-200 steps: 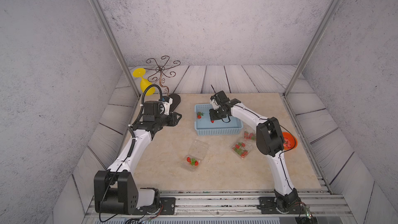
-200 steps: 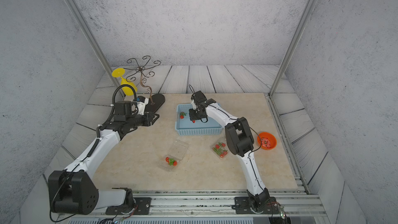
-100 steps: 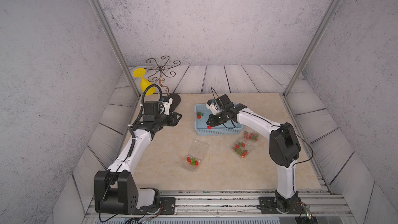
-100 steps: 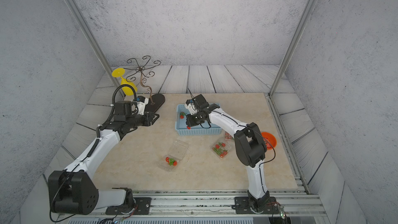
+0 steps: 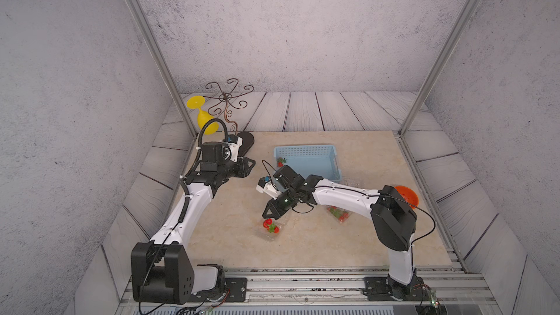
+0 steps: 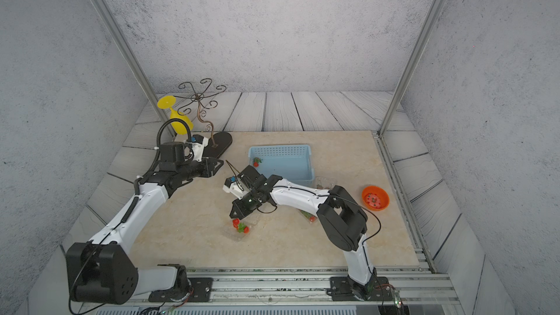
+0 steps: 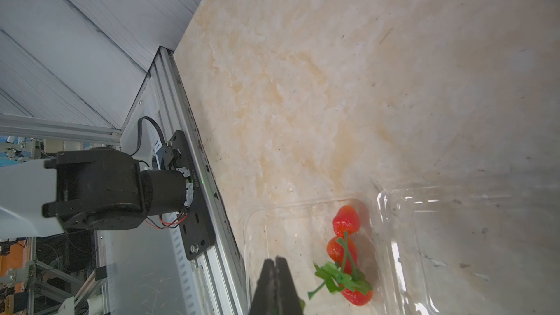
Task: Pack strawberries into containers
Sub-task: Place the strawberry in the packing box.
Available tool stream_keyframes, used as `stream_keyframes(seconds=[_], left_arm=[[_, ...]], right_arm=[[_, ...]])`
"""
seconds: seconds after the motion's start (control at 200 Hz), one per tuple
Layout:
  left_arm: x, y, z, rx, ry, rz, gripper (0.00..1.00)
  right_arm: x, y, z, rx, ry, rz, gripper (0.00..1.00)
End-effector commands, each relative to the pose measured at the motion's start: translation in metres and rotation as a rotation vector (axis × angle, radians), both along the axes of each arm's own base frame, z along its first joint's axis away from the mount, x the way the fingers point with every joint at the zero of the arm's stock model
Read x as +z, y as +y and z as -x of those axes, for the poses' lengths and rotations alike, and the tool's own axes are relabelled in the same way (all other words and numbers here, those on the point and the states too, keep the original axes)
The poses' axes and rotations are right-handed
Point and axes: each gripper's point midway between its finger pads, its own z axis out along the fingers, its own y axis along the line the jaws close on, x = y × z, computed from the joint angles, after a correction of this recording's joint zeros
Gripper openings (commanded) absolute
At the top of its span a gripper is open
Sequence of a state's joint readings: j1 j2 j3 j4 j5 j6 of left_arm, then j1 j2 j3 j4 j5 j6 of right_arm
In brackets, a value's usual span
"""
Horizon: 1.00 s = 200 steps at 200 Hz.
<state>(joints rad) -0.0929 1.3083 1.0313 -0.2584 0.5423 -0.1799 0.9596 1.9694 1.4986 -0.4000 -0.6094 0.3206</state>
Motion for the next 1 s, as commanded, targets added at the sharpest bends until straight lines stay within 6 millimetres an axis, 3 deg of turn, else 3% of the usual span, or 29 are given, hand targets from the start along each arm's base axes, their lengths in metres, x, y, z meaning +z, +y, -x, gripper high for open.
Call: stream_keyframes(seconds=[0.0,0.325,0.54,0.646,0.816,0.906,0.996], left_arm=[[0.016,0.001,0.001,-0.005,-0.05,-0.009,0.38],[0.02,0.0,0.002,-0.006,-0.059,-0.007,0.38],[0.019,0.0,0.001,-0.007,-0.056,-0.006,0.38],[0.019,0.0,0.001,-0.006,-0.055,-0.006,0.38],[0.019,0.001,0.002,-0.003,-0.057,-0.011,0.38],[0.018,0.001,0.002,-0.003,-0.057,-0.014,0.38],[0.017,0.001,0.002,-0.003,-0.052,-0.014,0.38]], right_arm=[[-0.026,0.003,0.005,0.016,0.04,0.049,0.0],[-0.05,0.005,0.009,0.038,0.051,0.099,0.07],[-0.038,0.003,0.004,0.034,0.009,0.091,0.32],[-0.023,0.004,-0.005,0.012,-0.001,0.056,0.37],[0.025,-0.01,-0.049,-0.076,-0.094,-0.018,0.39],[0.047,-0.027,-0.089,-0.171,-0.137,-0.053,0.41],[0.048,-0.051,-0.137,-0.301,-0.169,-0.024,0.42]])
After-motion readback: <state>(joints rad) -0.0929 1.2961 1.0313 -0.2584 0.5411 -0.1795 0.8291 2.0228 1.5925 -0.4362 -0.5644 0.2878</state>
